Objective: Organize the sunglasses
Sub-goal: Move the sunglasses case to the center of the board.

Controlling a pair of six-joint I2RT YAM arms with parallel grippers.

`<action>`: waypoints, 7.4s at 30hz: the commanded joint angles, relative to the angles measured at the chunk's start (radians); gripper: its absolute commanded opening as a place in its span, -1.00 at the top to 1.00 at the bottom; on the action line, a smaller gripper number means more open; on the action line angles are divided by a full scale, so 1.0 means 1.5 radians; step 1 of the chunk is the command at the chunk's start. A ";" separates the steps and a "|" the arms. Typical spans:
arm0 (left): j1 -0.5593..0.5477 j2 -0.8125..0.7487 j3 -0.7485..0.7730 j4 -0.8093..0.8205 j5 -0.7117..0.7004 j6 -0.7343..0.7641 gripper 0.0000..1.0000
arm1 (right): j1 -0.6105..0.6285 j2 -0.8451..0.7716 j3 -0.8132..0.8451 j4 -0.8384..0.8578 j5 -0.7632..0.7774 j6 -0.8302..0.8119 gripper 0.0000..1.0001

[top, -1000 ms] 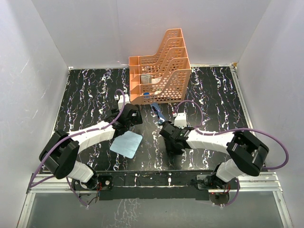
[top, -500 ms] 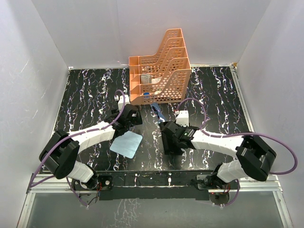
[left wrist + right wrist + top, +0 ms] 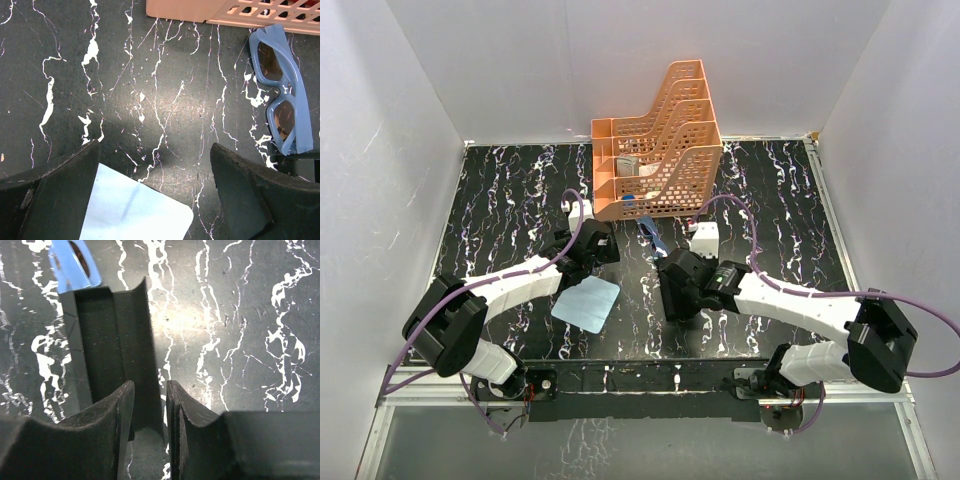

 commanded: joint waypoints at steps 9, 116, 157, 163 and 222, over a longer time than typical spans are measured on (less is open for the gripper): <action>-0.005 -0.021 0.011 -0.006 -0.006 0.000 -0.79 | 0.096 0.026 0.049 0.027 -0.015 0.038 1.00; -0.004 -0.061 0.003 -0.065 -0.022 -0.038 -0.75 | 0.195 0.100 -0.064 0.171 -0.066 0.030 1.00; -0.004 -0.141 -0.025 -0.114 -0.082 -0.077 -0.75 | 0.189 0.153 0.064 0.147 -0.014 -0.007 1.00; -0.004 -0.153 -0.021 -0.121 -0.088 -0.076 -0.75 | 0.208 0.138 0.061 0.151 -0.046 -0.039 1.00; -0.004 -0.206 -0.032 -0.139 -0.103 -0.082 -0.76 | 0.074 0.287 0.080 0.358 -0.089 -0.142 1.00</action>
